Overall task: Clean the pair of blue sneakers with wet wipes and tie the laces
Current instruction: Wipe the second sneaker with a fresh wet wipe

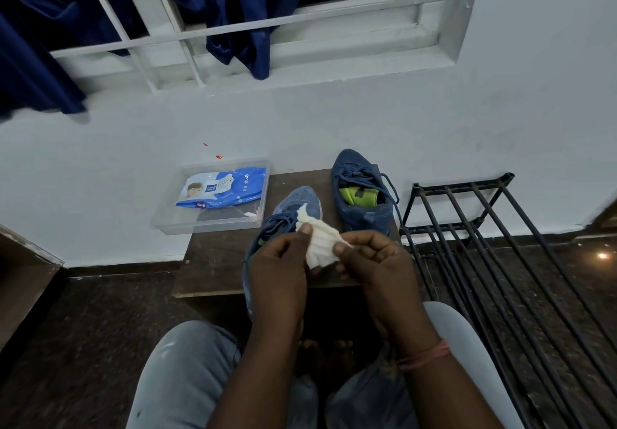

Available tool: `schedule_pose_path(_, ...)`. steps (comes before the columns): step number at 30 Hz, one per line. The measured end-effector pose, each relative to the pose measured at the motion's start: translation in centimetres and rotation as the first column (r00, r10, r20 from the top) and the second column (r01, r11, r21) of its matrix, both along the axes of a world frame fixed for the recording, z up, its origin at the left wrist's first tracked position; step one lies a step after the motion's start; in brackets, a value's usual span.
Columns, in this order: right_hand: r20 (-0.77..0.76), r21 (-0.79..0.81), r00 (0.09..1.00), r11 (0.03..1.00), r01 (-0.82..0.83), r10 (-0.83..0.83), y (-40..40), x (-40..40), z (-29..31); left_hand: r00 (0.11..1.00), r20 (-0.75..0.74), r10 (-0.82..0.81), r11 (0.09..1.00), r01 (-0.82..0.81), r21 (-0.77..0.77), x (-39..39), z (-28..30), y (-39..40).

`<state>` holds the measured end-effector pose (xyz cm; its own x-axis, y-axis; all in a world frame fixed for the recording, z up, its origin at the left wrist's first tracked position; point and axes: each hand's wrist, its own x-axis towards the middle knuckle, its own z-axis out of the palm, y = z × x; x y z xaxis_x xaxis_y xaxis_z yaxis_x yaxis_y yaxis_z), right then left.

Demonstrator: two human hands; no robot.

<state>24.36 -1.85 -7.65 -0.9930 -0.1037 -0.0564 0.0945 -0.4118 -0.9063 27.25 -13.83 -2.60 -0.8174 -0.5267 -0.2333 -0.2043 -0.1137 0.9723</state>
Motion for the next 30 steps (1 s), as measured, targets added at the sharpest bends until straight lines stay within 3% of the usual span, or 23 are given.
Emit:
schedule_pose_path(2,0.041,-0.066,0.999,0.998,0.007,-0.004,0.1,-0.2,-0.1,1.0,-0.006,0.029,0.997,-0.029,0.076,-0.2,-0.2,-0.6)
schedule_pose_path(5,0.114,-0.113,0.983,0.984,-0.134,0.147,-0.3,-0.1,-0.6,0.998,-0.021,0.057,0.996,-0.055,0.077,-0.5,-0.8,-1.4)
schedule_pose_path(8,0.115,-0.087,0.965,0.97,-0.228,0.237,-0.7,0.3,-0.6,0.997,-0.036,0.068,0.994,-0.071,-0.083,-0.7,-1.6,-1.7)
schedule_pose_path(11,0.156,-0.094,0.957,0.968,-0.231,0.243,-0.6,0.5,0.1,0.999,-0.036,-0.027,0.956,0.016,-0.293,-0.3,-1.8,-1.7)
schedule_pose_path(15,0.174,-0.077,0.963,0.978,-0.194,0.205,-0.9,0.6,-0.1,0.991,-0.096,-0.098,0.93,0.057,-0.362,0.1,-2.2,-1.2)
schedule_pose_path(19,0.25,-0.305,0.955,0.949,-0.08,0.16,-1.1,0.6,0.2,0.996,-0.087,0.015,0.984,-0.03,-0.175,0.1,-2.3,-1.1)
schedule_pose_path(22,0.27,-0.355,0.955,0.935,-0.019,0.123,-1.7,0.6,0.2,0.998,-0.056,0.011,1.0,-0.011,0.002,0.1,-1.7,-0.3)
schedule_pose_path(26,0.217,-0.15,0.975,0.989,-0.018,0.051,-1.6,0.6,0.0,0.987,0.018,-0.158,0.983,0.155,0.101,0.0,-1.4,0.0)
schedule_pose_path(30,0.074,0.15,0.997,0.989,0.015,-0.026,-0.9,0.3,0.0,0.994,0.027,-0.107,0.993,0.105,0.06,0.3,-1.6,-0.2)
